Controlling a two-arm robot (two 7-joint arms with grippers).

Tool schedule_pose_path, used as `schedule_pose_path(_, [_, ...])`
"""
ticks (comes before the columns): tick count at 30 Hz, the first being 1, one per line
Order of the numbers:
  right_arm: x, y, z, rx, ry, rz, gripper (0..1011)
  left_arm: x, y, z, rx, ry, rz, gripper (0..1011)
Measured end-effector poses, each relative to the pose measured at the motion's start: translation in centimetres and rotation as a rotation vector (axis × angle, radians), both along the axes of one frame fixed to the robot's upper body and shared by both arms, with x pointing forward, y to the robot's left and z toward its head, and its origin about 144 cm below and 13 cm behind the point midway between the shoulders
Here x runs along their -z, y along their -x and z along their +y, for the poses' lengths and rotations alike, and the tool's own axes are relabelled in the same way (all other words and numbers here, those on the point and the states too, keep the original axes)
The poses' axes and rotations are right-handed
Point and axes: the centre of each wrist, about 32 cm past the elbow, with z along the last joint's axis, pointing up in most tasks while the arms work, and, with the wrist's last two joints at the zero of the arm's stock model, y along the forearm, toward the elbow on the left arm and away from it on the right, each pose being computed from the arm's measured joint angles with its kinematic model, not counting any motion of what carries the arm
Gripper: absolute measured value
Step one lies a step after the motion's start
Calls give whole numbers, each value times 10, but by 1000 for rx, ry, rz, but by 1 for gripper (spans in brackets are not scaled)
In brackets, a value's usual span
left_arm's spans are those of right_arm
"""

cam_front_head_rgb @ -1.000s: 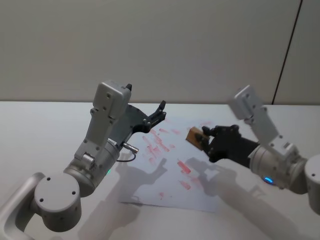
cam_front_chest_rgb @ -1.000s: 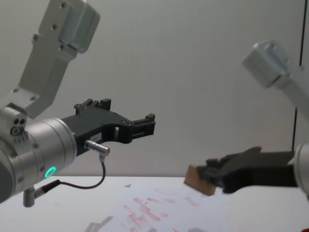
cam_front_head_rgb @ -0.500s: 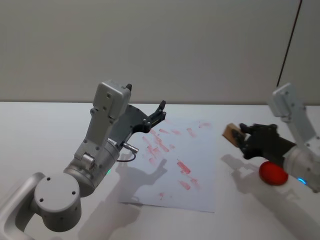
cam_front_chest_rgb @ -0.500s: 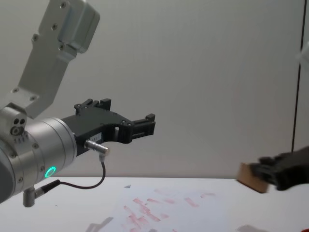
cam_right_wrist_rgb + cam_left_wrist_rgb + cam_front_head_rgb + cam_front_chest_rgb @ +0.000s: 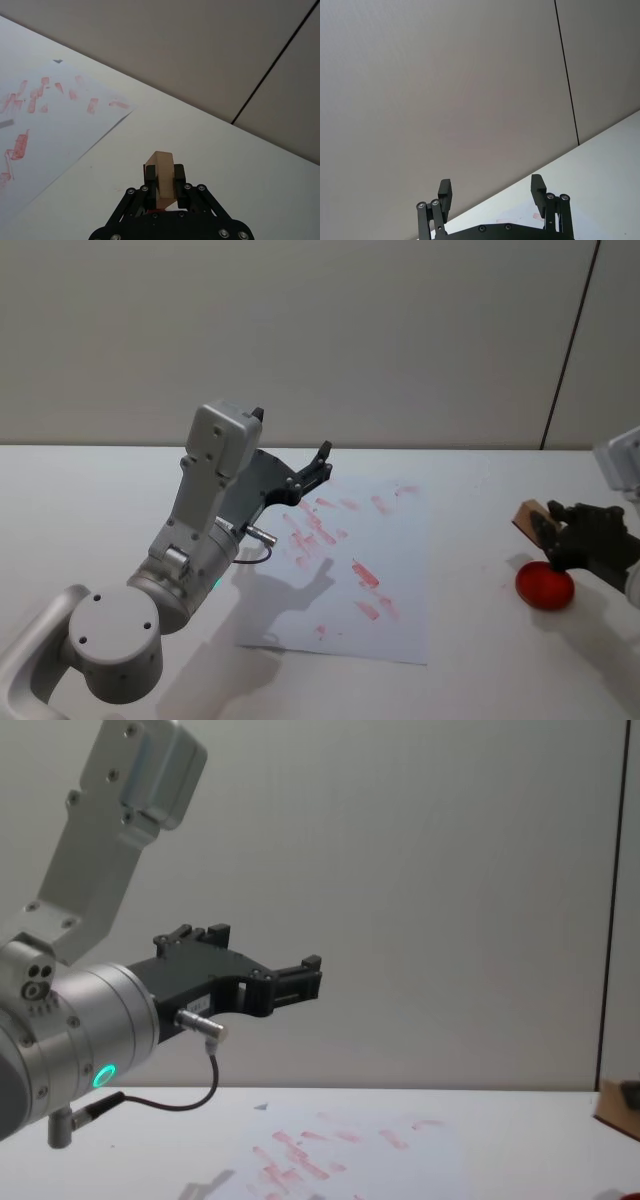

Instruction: Use the one hand to pick up the stamp and affix it onto the A4 paper.

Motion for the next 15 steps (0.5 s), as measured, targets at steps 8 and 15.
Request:
schedule_pose_path(8, [3,6,-6,31,9,32,208,0,0,0,0,0,0,1003])
schedule_pose_path(15, [6,8,-8,44,21,66,208,0,0,0,0,0,0,1003])
